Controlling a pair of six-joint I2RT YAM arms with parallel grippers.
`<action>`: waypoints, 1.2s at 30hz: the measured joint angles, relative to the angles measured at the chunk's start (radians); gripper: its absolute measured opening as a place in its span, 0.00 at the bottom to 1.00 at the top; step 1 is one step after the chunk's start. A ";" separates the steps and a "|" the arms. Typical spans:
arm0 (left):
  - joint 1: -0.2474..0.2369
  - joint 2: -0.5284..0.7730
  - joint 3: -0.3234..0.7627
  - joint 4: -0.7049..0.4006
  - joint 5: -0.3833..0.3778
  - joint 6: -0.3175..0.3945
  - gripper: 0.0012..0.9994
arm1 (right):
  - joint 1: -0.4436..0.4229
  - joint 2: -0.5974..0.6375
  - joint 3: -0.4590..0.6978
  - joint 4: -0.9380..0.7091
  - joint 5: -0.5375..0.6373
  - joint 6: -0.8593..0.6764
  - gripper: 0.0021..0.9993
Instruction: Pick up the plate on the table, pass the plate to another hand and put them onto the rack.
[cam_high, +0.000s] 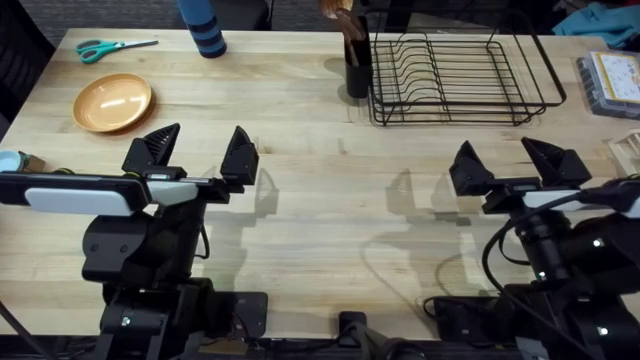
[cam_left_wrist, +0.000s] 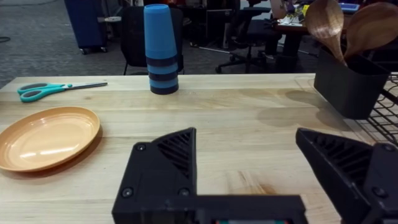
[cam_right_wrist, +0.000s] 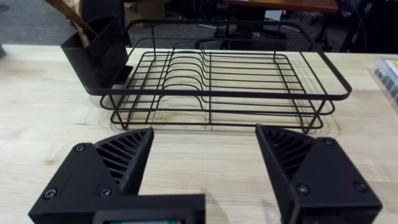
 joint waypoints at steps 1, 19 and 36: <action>0.000 0.000 0.000 0.000 0.000 0.000 0.99 | 0.000 0.000 0.000 0.000 0.000 0.000 0.99; 0.000 0.000 0.002 -0.011 0.001 0.000 0.99 | 0.000 0.000 0.000 -0.003 0.003 0.000 0.99; 0.000 0.313 0.588 -0.413 -0.103 0.000 0.99 | 0.000 0.471 0.691 -0.454 0.015 -0.174 0.99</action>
